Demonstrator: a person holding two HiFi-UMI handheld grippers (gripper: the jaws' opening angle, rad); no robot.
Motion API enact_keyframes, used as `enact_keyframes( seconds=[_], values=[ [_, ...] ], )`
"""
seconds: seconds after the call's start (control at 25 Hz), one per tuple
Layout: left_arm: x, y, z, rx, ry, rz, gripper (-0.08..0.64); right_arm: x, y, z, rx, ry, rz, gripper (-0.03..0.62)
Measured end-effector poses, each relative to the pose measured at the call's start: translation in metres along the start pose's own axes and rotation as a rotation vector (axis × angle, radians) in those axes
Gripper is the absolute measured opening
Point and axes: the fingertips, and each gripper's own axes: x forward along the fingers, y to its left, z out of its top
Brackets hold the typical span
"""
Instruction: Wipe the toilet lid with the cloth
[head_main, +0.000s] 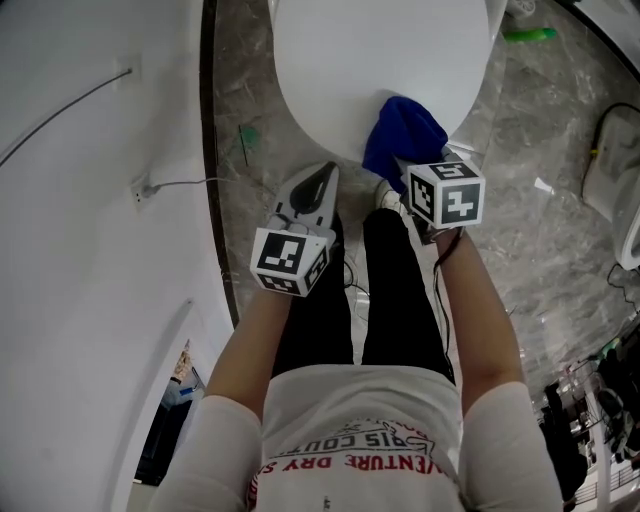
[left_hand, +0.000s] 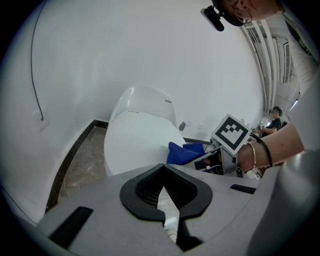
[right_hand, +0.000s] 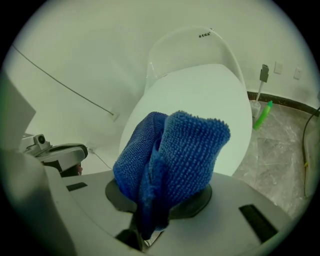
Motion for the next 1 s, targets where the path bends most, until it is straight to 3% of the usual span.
enact_keyframes(
  seconds=[0.48,0.68,1.0],
  values=[
    [0.031,-0.057,-0.013,0.007,0.027,-0.032,0.006,-0.033,-0.075,-0.031,0.050,0.052,-0.029,0.094],
    [0.040,-0.070,-0.010,0.019,0.032,-0.041,0.006,-0.045,-0.105,-0.041,0.064,0.070,-0.116,0.094],
    [0.020,-0.091,0.062,0.060,-0.033,-0.038,0.006,-0.129,-0.099,0.007,0.113,-0.110,-0.167,0.094]
  ],
)
